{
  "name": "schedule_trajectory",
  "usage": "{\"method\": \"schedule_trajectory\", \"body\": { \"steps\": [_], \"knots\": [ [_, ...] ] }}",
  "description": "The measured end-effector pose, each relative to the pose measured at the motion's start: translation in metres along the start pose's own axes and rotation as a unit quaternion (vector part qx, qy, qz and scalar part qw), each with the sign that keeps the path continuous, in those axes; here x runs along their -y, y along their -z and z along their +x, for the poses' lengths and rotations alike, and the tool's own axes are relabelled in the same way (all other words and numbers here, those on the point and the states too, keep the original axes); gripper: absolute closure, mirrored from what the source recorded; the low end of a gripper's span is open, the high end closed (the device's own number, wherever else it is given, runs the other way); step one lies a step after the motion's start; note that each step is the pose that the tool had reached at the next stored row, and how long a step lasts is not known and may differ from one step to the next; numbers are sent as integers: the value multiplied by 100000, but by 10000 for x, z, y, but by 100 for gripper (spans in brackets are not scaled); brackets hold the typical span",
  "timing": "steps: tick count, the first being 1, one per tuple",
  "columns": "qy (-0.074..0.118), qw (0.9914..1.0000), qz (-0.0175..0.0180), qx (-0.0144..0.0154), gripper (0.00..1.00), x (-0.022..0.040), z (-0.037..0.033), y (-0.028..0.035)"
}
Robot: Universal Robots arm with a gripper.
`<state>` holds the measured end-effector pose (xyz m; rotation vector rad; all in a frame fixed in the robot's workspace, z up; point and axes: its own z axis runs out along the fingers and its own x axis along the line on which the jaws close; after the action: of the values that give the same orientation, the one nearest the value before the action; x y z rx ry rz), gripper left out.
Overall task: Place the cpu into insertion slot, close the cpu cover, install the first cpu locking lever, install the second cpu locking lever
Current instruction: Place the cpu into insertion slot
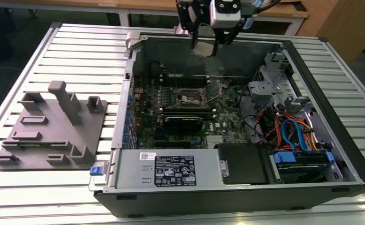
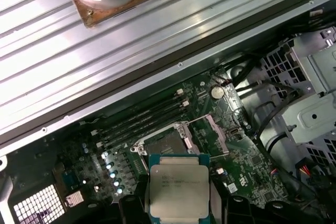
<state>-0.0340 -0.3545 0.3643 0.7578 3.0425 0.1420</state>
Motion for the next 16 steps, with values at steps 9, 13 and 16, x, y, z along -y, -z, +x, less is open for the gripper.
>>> {"method": "schedule_trajectory", "body": {
  "steps": [9,13,16],
  "knots": [
    [-1508,99989,-33,135,46,0,0,-1],
    [-1558,99988,-32,139,46,0,0,-1],
    [-1596,99987,-37,141,46,0,0,-1]
  ]
}}
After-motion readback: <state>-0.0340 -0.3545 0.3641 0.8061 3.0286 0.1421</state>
